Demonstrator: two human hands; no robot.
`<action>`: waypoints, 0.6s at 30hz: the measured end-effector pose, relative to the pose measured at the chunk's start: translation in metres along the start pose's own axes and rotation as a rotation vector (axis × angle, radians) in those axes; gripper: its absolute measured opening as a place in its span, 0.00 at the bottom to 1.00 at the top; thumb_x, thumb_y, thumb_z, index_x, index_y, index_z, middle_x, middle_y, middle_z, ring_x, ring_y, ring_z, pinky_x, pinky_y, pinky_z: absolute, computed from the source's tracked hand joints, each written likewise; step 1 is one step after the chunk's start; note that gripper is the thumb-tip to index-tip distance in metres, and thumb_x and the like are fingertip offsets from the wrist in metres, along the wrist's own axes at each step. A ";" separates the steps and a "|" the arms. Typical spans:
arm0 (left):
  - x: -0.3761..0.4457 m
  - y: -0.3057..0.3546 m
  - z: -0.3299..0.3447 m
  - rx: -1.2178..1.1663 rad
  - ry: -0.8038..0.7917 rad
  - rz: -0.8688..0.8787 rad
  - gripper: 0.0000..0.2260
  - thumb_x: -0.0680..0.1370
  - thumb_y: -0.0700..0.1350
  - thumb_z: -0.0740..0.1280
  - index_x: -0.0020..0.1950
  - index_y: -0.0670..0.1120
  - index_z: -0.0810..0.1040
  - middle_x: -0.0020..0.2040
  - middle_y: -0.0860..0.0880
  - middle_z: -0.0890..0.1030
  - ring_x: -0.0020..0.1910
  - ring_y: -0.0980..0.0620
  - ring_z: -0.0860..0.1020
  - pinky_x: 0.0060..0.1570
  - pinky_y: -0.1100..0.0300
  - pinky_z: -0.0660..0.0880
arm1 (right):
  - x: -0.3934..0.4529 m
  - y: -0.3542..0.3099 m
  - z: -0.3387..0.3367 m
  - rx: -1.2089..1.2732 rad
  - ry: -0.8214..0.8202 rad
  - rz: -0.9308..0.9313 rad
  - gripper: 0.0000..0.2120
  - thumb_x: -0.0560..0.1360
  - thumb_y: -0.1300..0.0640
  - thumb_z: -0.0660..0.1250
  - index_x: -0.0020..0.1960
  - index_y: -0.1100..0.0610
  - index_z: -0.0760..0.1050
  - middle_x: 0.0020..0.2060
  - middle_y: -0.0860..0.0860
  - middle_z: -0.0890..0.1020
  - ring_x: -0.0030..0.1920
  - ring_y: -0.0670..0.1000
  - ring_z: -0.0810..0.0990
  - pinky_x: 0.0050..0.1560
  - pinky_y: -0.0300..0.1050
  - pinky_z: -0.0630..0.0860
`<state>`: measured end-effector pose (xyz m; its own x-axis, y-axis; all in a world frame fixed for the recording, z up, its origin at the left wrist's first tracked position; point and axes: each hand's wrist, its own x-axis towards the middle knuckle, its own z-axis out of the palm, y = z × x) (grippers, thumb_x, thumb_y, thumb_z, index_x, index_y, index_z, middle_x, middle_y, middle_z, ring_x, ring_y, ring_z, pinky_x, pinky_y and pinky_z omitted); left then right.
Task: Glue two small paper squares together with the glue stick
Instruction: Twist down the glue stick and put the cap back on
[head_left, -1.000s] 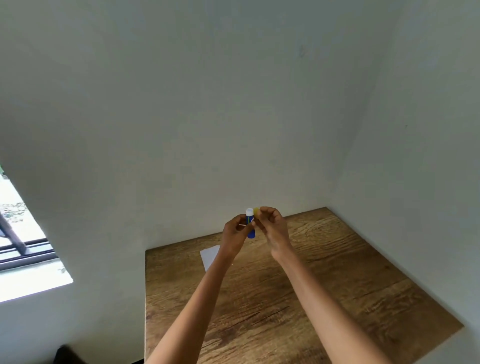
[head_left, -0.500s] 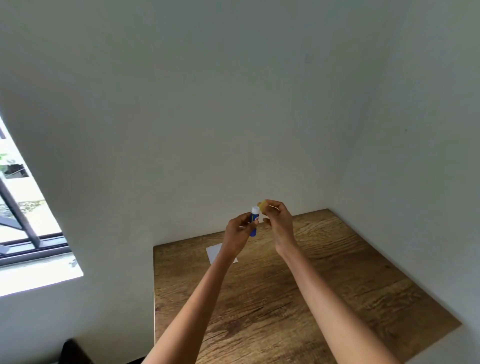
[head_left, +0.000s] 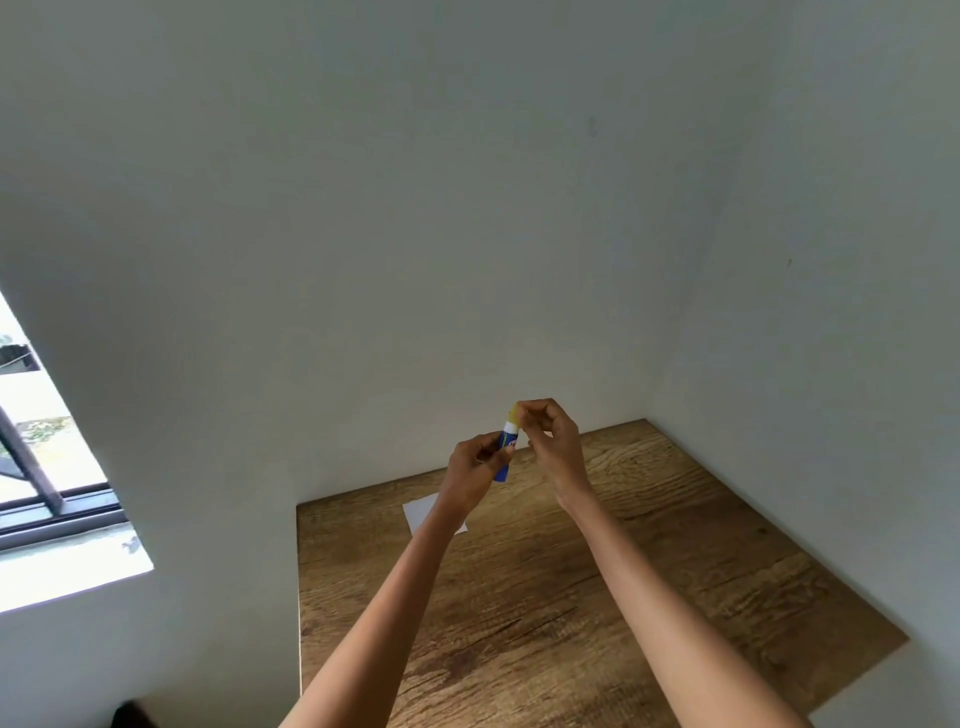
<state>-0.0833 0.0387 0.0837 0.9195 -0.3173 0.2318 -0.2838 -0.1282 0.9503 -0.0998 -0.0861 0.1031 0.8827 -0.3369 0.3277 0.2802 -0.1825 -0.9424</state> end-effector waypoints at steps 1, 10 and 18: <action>0.001 -0.001 0.001 0.003 -0.009 -0.008 0.10 0.78 0.41 0.64 0.56 0.38 0.79 0.39 0.46 0.77 0.35 0.56 0.71 0.41 0.67 0.68 | 0.000 0.000 -0.003 -0.046 -0.024 -0.029 0.04 0.76 0.56 0.65 0.50 0.53 0.77 0.46 0.45 0.82 0.48 0.42 0.79 0.49 0.35 0.75; 0.012 -0.003 0.015 -0.121 0.006 -0.126 0.08 0.78 0.39 0.64 0.49 0.34 0.79 0.35 0.46 0.76 0.34 0.53 0.72 0.39 0.63 0.68 | 0.004 0.017 -0.020 -0.283 -0.125 -0.086 0.21 0.72 0.72 0.56 0.57 0.53 0.75 0.55 0.50 0.77 0.55 0.49 0.72 0.48 0.37 0.69; 0.017 -0.007 0.025 -0.230 0.005 -0.230 0.06 0.78 0.40 0.63 0.49 0.40 0.79 0.39 0.45 0.79 0.38 0.52 0.74 0.39 0.61 0.71 | 0.024 0.012 -0.034 -0.340 -0.360 0.024 0.15 0.75 0.64 0.60 0.58 0.51 0.74 0.52 0.49 0.79 0.52 0.48 0.77 0.49 0.37 0.73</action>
<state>-0.0724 0.0108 0.0760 0.9540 -0.2996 0.0065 -0.0005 0.0200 0.9998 -0.0883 -0.1276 0.1022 0.9785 -0.0151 0.2055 0.1719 -0.4899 -0.8547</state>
